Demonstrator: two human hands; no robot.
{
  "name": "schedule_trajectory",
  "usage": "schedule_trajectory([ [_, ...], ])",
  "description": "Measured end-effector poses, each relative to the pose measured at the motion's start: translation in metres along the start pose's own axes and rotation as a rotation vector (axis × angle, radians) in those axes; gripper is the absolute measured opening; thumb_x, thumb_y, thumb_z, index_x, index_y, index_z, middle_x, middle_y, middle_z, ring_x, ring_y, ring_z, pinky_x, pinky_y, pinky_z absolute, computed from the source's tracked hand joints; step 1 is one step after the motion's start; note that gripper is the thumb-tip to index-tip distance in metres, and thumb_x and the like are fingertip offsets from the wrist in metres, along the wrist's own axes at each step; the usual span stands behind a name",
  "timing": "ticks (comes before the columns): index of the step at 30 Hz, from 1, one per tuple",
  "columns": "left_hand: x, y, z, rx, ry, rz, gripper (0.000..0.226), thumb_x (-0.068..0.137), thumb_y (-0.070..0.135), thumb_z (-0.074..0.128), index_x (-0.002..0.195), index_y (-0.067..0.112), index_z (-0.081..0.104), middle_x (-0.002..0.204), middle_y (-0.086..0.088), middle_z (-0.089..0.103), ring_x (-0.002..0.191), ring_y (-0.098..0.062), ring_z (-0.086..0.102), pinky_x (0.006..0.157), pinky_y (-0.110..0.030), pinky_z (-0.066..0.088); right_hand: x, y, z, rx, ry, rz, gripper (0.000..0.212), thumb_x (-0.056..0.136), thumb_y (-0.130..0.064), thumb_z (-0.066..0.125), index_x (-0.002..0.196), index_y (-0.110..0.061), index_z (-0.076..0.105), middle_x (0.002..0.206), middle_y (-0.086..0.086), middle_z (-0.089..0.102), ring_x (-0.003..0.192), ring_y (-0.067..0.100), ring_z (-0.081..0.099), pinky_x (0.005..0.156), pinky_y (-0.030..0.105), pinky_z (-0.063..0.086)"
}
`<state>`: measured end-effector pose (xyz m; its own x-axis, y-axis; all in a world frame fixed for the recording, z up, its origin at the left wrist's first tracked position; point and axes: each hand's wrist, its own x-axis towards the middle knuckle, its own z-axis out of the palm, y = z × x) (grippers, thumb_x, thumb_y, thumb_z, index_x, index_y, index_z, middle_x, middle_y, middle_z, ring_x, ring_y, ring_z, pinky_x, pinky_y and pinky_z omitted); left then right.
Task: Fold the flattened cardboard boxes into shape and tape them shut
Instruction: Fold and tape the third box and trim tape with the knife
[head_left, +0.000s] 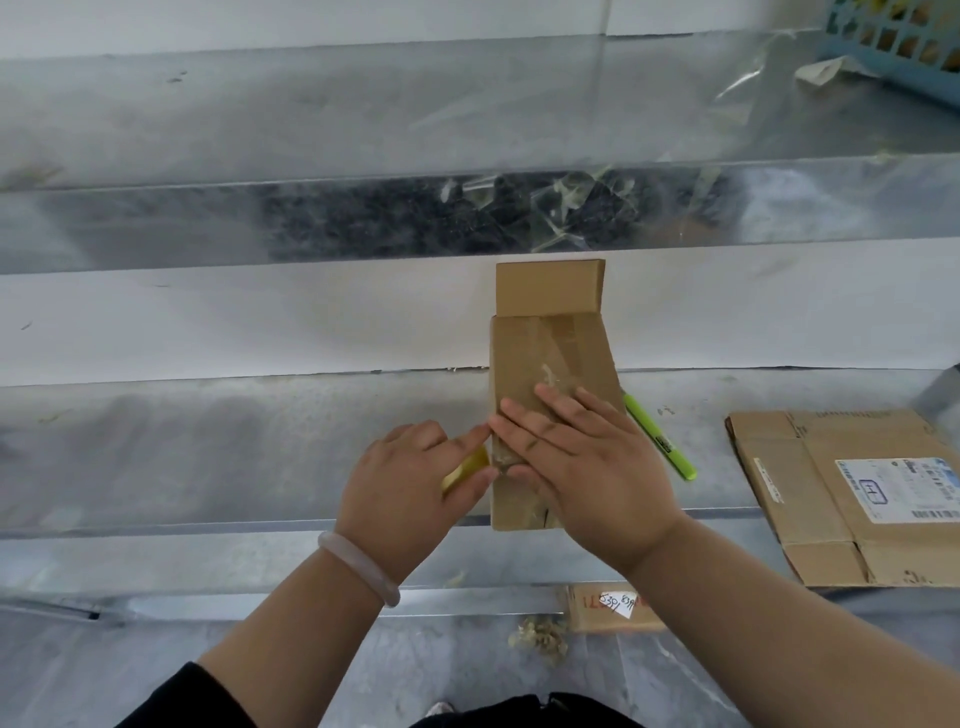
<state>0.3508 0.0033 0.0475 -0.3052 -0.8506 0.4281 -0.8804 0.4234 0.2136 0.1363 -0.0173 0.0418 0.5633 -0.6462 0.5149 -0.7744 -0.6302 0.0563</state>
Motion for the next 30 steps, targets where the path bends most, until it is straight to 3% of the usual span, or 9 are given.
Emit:
schedule_trajectory([
  [5,-0.001,-0.007,-0.003,-0.044,-0.008,0.03,0.05,0.091,0.059,0.04,0.12,0.028,0.066,0.072,0.006,0.053,0.063,-0.013,0.053,0.059,-0.025,0.047,0.003,-0.002,-0.002,-0.014,0.002,-0.011,0.041,0.101,-0.041,0.041,0.137,-0.029,0.057,0.14,-0.009,0.056,0.13,0.021,0.053,0.109,0.042,0.04],
  [10,-0.006,-0.021,-0.004,-0.165,0.036,0.11,0.051,0.092,0.056,0.043,0.131,0.023,0.053,0.08,0.007,0.056,0.073,-0.003,0.044,0.073,-0.011,0.033,0.0,0.001,-0.001,-0.008,0.017,-0.027,0.044,0.102,-0.049,0.041,0.139,-0.03,0.055,0.142,-0.009,0.055,0.132,0.02,0.052,0.11,0.041,0.038],
  [16,-0.002,-0.037,-0.008,-0.07,0.03,0.276,0.055,0.094,0.061,0.033,0.128,0.021,0.047,0.074,0.006,0.061,0.065,-0.009,0.055,0.06,-0.019,0.042,-0.001,0.0,0.001,-0.004,0.029,-0.02,0.04,0.103,-0.044,0.043,0.138,-0.028,0.057,0.142,-0.009,0.055,0.132,0.019,0.052,0.107,0.043,0.043],
  [21,0.001,-0.041,-0.009,-0.134,-0.044,0.197,0.043,0.087,0.064,0.041,0.105,0.025,0.048,0.074,0.008,0.067,0.058,-0.012,0.061,0.049,-0.022,0.044,-0.001,0.0,0.002,0.012,0.017,-0.012,0.04,0.102,-0.043,0.047,0.138,-0.028,0.057,0.142,-0.009,0.054,0.133,0.019,0.051,0.105,0.045,0.045],
  [24,0.003,-0.043,-0.008,-0.106,-0.068,0.178,0.049,0.089,0.07,0.031,0.094,0.025,0.052,0.067,0.01,0.061,0.05,-0.011,0.056,0.043,-0.02,0.036,-0.001,0.0,0.002,0.018,0.008,-0.01,0.04,0.102,-0.043,0.047,0.137,-0.027,0.057,0.142,-0.008,0.054,0.133,0.019,0.05,0.104,0.046,0.046],
  [27,0.005,-0.046,-0.008,-0.119,-0.036,0.199,0.048,0.087,0.068,0.037,0.098,0.025,0.057,0.076,0.011,0.065,0.056,-0.009,0.059,0.045,-0.021,0.041,-0.001,-0.001,0.001,0.024,0.01,-0.003,0.04,0.101,-0.042,0.048,0.137,-0.027,0.057,0.142,-0.008,0.054,0.133,0.018,0.05,0.104,0.046,0.045],
  [30,0.002,-0.05,-0.004,-0.175,0.005,0.215,0.044,0.084,0.062,0.05,0.106,0.024,0.059,0.096,0.009,0.071,0.075,-0.009,0.066,0.058,-0.021,0.051,-0.001,-0.001,0.001,0.023,0.021,-0.002,0.04,0.101,-0.043,0.048,0.137,-0.027,0.058,0.142,-0.008,0.054,0.133,0.018,0.051,0.104,0.046,0.046],
])
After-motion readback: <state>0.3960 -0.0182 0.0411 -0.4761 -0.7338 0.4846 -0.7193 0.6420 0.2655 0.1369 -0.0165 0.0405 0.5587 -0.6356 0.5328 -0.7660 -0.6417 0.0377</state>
